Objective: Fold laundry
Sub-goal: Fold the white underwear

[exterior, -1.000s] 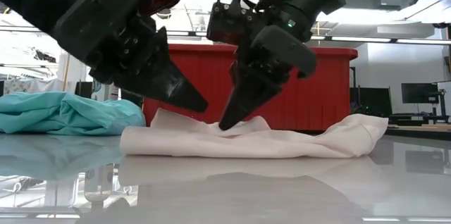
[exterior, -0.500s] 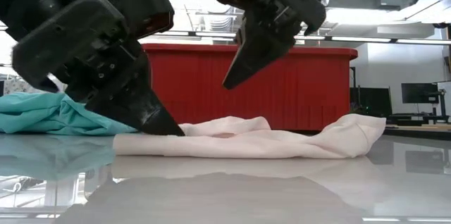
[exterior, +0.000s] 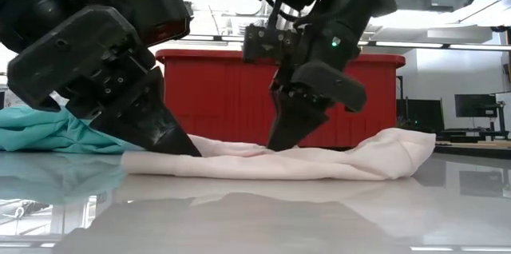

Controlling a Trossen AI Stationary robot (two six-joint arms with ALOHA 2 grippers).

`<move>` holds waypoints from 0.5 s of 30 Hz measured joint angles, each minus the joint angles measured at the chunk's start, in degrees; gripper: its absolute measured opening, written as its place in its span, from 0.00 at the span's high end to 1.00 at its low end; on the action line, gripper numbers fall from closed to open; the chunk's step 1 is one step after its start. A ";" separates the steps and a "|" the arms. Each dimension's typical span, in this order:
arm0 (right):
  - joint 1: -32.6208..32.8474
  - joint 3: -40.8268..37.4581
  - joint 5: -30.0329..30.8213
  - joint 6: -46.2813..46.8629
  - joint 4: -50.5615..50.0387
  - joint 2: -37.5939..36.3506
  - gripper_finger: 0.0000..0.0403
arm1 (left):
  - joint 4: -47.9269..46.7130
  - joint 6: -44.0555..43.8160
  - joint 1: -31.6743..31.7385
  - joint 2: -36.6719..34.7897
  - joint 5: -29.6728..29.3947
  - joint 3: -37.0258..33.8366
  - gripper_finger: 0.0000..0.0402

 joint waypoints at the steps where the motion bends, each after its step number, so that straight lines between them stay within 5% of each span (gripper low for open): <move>1: 0.00 0.00 0.01 0.00 0.12 0.00 0.94 | 0.17 0.12 0.07 0.00 -0.05 0.00 1.00; 9: -0.11 -0.02 0.02 -0.17 0.14 -0.18 0.94 | -0.02 8.13 -0.76 -3.41 -1.17 6.21 1.00; 15: -0.11 -0.02 -0.01 -0.44 0.28 -0.18 0.94 | -2.35 7.36 -1.13 -2.73 -9.73 4.46 1.00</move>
